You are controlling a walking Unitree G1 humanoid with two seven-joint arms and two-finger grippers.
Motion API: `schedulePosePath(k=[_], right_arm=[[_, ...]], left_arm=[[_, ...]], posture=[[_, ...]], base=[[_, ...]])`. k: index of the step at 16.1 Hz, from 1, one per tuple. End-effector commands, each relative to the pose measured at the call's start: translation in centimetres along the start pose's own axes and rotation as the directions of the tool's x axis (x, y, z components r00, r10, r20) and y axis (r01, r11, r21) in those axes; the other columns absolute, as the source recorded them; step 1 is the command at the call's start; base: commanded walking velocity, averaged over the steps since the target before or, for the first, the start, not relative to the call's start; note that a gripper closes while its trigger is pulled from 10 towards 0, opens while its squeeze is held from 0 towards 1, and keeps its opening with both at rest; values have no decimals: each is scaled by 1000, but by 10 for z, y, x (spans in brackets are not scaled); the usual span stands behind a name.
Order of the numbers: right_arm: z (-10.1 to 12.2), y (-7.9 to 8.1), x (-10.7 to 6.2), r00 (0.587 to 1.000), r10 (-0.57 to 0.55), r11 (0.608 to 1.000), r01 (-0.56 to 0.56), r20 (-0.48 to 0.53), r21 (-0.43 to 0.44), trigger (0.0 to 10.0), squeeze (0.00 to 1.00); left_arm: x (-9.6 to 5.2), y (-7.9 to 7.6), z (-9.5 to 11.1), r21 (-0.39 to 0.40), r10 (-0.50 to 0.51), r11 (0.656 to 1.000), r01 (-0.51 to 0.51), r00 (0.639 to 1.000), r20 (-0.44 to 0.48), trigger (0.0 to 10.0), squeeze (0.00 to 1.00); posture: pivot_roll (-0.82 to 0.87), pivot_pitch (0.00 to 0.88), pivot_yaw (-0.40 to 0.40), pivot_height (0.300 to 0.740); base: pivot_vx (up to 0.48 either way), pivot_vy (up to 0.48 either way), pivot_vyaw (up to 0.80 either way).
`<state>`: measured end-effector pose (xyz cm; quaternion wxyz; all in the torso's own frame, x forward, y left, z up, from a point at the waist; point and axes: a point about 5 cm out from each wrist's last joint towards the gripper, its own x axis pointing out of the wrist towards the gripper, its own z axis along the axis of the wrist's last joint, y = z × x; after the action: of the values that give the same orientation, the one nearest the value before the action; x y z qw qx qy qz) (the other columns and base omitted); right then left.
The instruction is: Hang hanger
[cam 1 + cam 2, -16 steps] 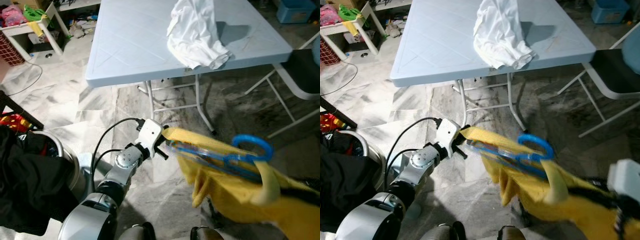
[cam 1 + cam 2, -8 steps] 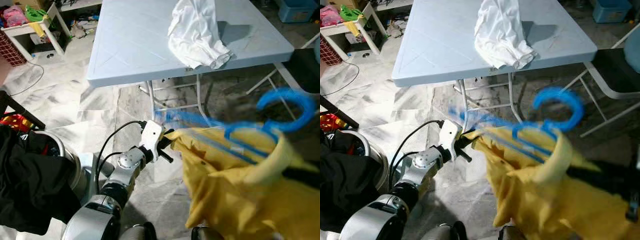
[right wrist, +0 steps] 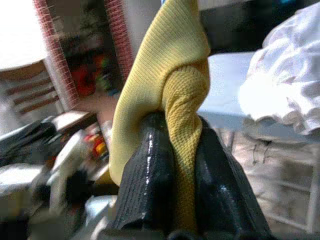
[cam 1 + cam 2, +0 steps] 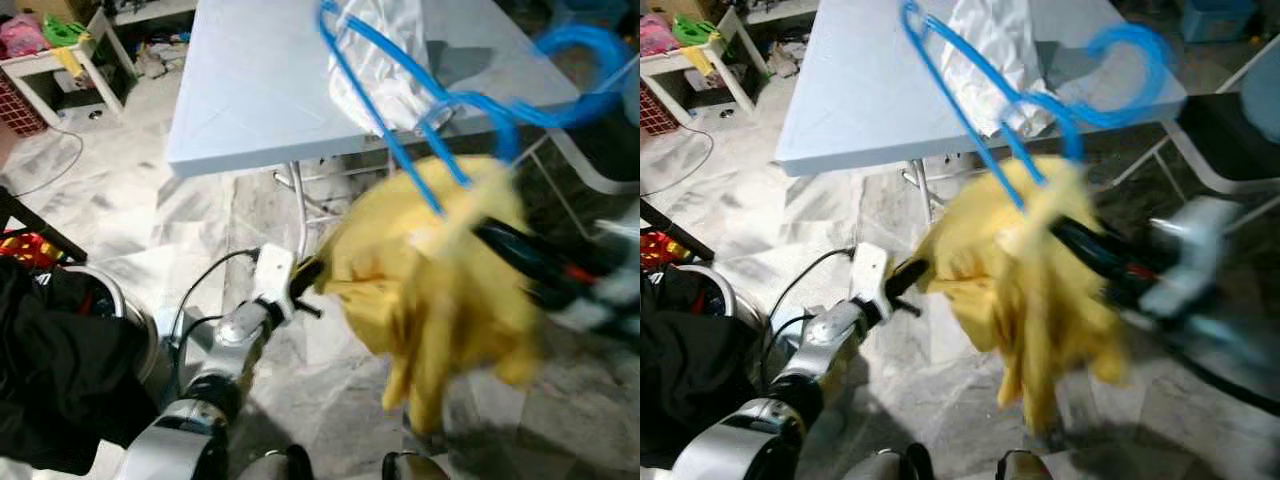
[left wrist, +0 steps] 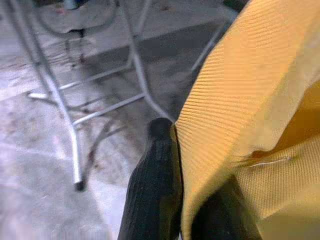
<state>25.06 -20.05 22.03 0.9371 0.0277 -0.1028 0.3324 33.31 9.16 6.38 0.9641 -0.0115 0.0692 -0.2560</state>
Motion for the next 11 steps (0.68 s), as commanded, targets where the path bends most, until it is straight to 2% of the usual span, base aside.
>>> schedulePosePath(k=[1,2,4,5,6,7,9,11], right_arm=[[4,-1,8,994,-84,996,87,68,-35,10000,0],[-13,2,22,984,-168,986,168,63,-7,10000,0],[-26,9,30,979,-197,980,196,53,32,10000,0],[-34,13,32,979,-200,979,198,37,41,10000,0],[-36,14,33,978,-209,977,208,27,39,10000,0],[-40,15,33,976,-218,976,218,6,20,10000,0],[-50,8,30,965,-258,965,254,-50,-66,10000,0],[-63,6,28,954,-284,949,266,-98,-167,10000,0]], left_arm=[[-13,11,-20,-17,72,997,-73,994,-83,0,0],[-14,11,-21,13,81,997,-80,993,-82,0,0],[-16,13,-23,61,95,994,-90,991,-99,0,0],[-17,15,-25,96,104,991,-93,988,-117,7412,0],[-17,15,-26,88,103,992,-93,987,-121,10000,278],[-18,14,-28,75,89,994,-80,987,-131,10000,1000],[-22,9,-34,148,60,988,-39,988,-140,10000,1000],[-28,4,-42,155,31,988,-6,987,-158,10000,1000]], posture=[[-212,168,119,740],[-205,165,118,740],[-202,160,117,740],[-199,159,117,740],[-195,160,117,740],[-192,162,118,740],[-195,167,119,740],[-195,176,122,740]], base=[[0,0,0],[0,0,0],[0,0,0],[0,0,0],[0,0,0],[0,0,0],[0,0,0],[0,0,0]])
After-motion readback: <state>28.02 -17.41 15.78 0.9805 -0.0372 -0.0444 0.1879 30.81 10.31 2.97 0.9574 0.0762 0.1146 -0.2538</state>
